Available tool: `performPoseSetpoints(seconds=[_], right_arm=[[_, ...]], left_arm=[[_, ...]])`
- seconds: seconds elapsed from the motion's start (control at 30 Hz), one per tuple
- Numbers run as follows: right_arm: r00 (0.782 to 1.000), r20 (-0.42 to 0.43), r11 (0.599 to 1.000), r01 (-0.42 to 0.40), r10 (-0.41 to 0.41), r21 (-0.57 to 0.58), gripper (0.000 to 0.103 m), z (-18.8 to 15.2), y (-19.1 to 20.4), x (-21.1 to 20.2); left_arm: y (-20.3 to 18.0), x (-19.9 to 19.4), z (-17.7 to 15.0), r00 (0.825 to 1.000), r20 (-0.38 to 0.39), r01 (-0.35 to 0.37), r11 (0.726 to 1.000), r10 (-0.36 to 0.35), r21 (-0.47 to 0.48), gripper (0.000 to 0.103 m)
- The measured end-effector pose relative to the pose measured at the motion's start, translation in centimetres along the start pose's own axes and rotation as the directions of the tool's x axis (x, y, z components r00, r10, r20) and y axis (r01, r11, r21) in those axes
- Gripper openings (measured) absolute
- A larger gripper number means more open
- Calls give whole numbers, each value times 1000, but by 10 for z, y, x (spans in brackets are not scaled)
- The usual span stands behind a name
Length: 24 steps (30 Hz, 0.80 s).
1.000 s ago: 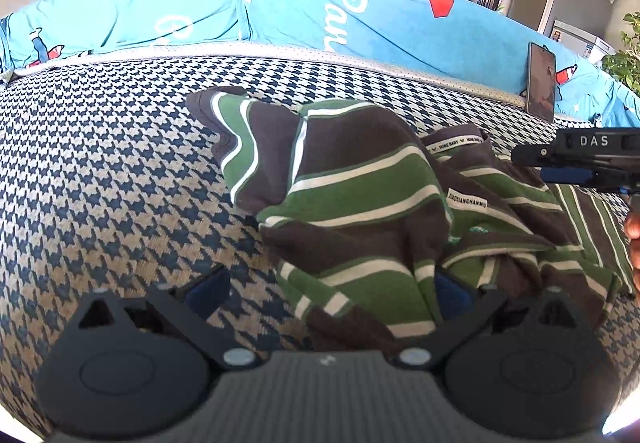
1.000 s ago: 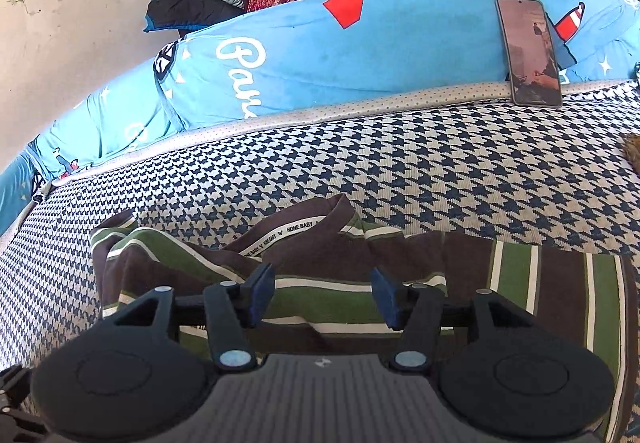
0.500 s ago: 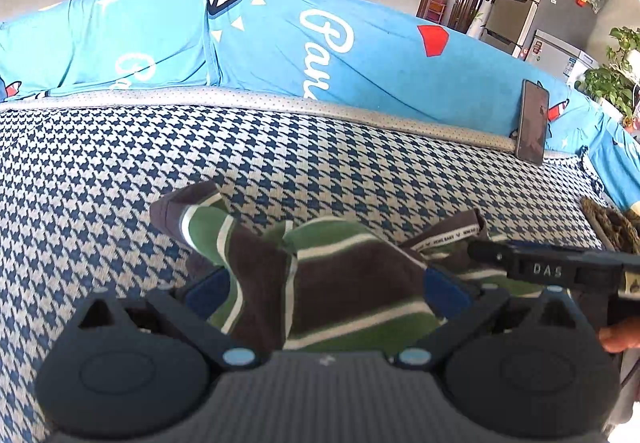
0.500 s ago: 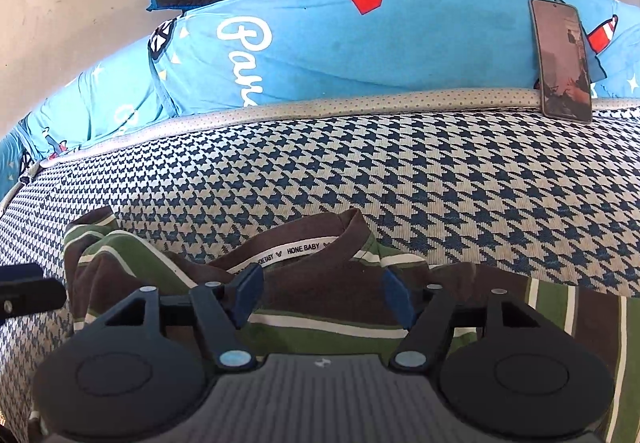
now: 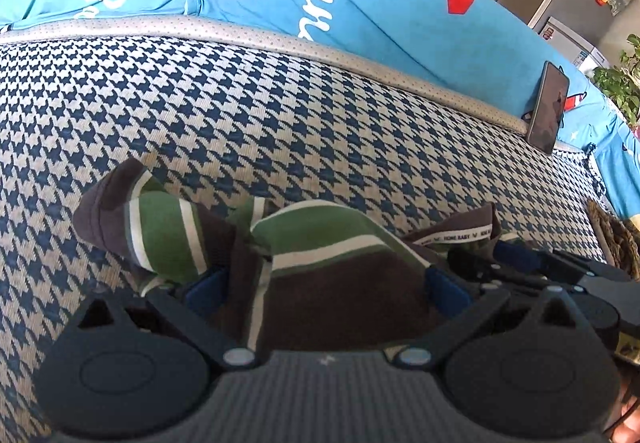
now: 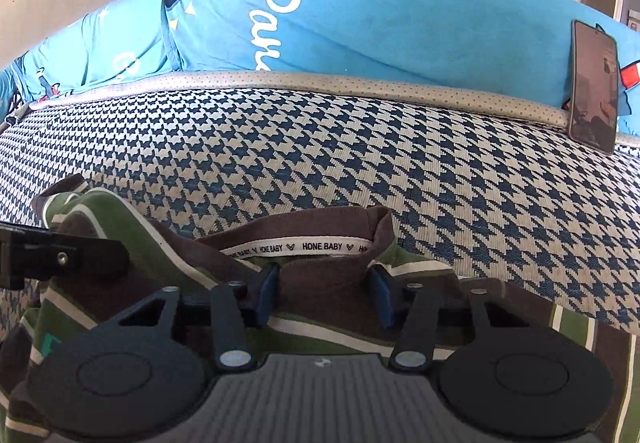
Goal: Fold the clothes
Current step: 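Lift the shirt by the collar with the right gripper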
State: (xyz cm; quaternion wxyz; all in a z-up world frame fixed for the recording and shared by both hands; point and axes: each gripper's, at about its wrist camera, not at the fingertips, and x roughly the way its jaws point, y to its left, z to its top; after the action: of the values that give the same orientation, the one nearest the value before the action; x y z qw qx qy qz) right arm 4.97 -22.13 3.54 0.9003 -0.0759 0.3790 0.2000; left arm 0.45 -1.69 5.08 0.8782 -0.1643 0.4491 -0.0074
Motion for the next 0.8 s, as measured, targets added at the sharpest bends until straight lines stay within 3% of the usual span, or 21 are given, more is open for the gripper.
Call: performPoseSetpoints(seconds=[0.27, 0.37, 0.57, 0.8], right_arm=[[999, 36, 999, 33, -32, -29, 13, -1, 1, -6], [997, 63, 999, 45, -43, -17, 11, 4, 1, -9], [990, 135, 999, 27, -31, 34, 11, 19, 1, -15], [977, 215, 997, -10, -8, 80, 11, 39, 5, -14]], left_arm=[[-10, 9, -7, 997, 7, -75, 995, 75, 70, 103], [-15, 9, -9, 995, 28, -94, 991, 91, 100, 102], [-9, 7, -5, 994, 50, -103, 993, 100, 58, 92], [-13, 5, 4, 981, 122, -158, 984, 148, 79, 90]])
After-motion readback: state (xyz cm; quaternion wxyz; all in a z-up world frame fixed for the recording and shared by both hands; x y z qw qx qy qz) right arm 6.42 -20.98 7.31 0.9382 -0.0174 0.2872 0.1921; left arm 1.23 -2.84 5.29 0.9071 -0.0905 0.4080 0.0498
